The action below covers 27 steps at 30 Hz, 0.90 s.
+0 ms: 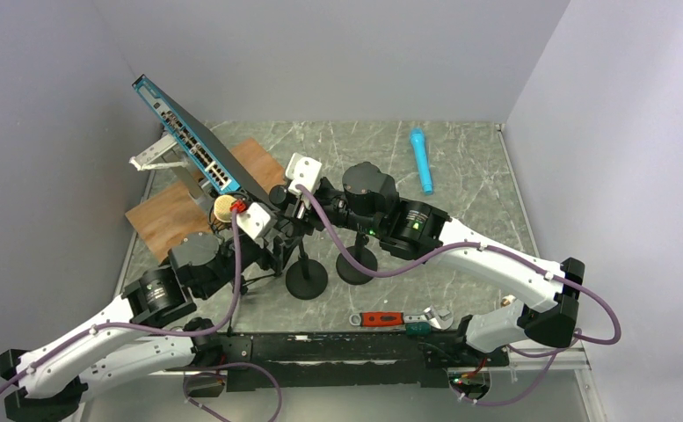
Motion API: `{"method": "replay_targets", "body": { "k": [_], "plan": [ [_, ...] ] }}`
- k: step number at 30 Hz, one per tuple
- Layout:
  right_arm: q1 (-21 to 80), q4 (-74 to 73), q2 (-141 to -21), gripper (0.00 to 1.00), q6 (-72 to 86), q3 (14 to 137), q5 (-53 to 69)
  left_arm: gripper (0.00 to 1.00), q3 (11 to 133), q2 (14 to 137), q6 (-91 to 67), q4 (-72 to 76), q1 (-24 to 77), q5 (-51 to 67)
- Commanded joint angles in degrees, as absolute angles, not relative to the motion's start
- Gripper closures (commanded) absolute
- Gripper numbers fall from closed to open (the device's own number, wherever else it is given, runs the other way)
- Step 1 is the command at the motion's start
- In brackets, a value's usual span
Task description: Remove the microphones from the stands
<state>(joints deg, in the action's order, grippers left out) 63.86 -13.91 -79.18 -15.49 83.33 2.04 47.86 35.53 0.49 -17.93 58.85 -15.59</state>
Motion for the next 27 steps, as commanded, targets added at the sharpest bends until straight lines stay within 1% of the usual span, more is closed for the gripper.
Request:
{"method": "replay_targets", "body": {
  "k": [1, 4, 5, 8, 10, 12, 15, 16, 17, 18, 19, 20, 21, 22, 23, 27],
  "plan": [
    [64.0, -10.33, -77.95, 0.92, -14.68, 84.17, 3.15, 0.29, 47.11, 36.4, 0.93, -15.96, 58.97, -17.86],
    [63.97, -10.54, -77.95, 0.92, -14.68, 84.36, 3.16, 0.36, 46.48, 36.76, 0.5, -15.35, 58.95, -18.25],
    [64.05, -10.6, -77.91, 0.92, -14.61, 84.43, 3.23, 0.36, 46.35, 36.83, 0.45, -15.3, 59.02, -18.21],
    [63.97, -10.55, -77.76, 0.92, -14.55, 84.27, 3.25, 0.31, 46.15, 37.16, 0.43, -15.03, 58.93, -18.09],
    [63.96, -10.52, -77.73, 0.92, -14.5, 84.22, 3.33, 0.3, 46.22, 37.54, 0.39, -14.84, 58.97, -17.93],
    [63.98, -10.54, -77.78, 0.92, -14.41, 84.2, 3.42, 0.3, 46.44, 37.84, 0.37, -14.71, 58.97, -17.93],
    [63.98, -10.47, -77.84, 0.92, -14.25, 84.17, 3.6, 0.34, 46.66, 38.34, -1.45, -14.4, 58.93, -18.66],
    [63.98, -10.53, -77.98, 0.92, -14.24, 84.2, 3.68, 0.37, 46.67, 38.46, -1.82, -14.32, 58.97, -19.01],
    [63.98, -10.59, -77.99, 0.92, -14.16, 84.22, 3.69, 0.42, 46.61, 38.57, -2.03, -14.22, 58.93, -19.54],
    [63.98, -10.63, -78.04, 0.93, -14.15, 84.25, 3.74, 0.46, 46.59, 38.68, -2.19, -14.2, 59.01, -19.92],
    [63.98, -10.59, -78.0, 0.93, -14.07, 84.23, 3.78, 0.53, 46.54, 38.87, -2.22, -14.2, 58.98, -20.22],
    [63.98, -10.56, -78.02, 0.93, -14.0, 84.2, 3.86, 0.63, 46.58, 38.99, -2.22, -14.5, 58.98, -20.55],
    [64.01, -10.53, -77.98, 0.93, -13.93, 84.25, 3.99, 0.75, 46.58, 39.18, -2.27, -14.85, 58.97, -20.78],
    [63.99, -10.46, -77.98, 0.93, -13.89, 84.27, 4.04, 0.91, 46.63, 39.38, -2.13, -15.3, 58.97, -20.86],
    [63.98, -10.34, -78.03, 0.94, -13.82, 84.31, 4.04, 0.99, 46.77, 39.65, -2.23, -16.02, 58.93, -20.94],
    [63.96, -9.03, -77.58, 0.96, -13.13, 84.2, 2.2, 1.0, 46.34, 39.64, -2.75, -17.55, 58.97, -19.87]
  ]
}}
